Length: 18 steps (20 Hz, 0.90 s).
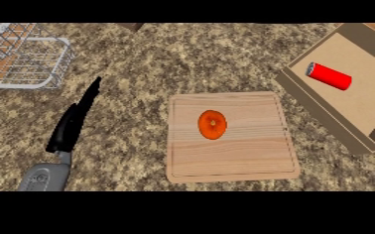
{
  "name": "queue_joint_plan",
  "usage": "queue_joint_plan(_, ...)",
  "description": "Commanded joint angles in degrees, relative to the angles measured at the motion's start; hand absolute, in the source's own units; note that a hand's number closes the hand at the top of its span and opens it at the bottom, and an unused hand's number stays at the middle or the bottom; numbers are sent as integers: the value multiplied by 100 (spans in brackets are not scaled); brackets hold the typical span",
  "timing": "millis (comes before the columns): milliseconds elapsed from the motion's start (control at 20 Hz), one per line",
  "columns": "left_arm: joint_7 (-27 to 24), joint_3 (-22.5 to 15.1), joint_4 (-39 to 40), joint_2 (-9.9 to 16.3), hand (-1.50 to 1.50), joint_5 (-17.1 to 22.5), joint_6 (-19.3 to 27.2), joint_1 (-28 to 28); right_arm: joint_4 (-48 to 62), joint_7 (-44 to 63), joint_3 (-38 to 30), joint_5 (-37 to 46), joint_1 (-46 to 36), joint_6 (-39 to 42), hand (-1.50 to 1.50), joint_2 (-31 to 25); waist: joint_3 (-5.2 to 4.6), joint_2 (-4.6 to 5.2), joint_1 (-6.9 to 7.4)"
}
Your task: Pick the can from the cutting board and place it in the cardboard box
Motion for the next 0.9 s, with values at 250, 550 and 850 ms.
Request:
queue_joint_plan(250, -21, 77, 101, -41, 0, -68, -3, -85, -875, -1556, -649, -1637, 1431, -70, -150, 100, 0, 2, -8)
queue_joint_plan(550, -171, 189, 301, -41, 0, -153, -34, -113, -1867, -1516, -494, -2146, 2388, 79, -150, 444, -6, -1, -3)
queue_joint_plan(850, -345, 109, 116, -164, 0, -308, -3, 192, -2380, -1423, -286, -2364, 3114, 227, -150, 651, -8, -1, 3)
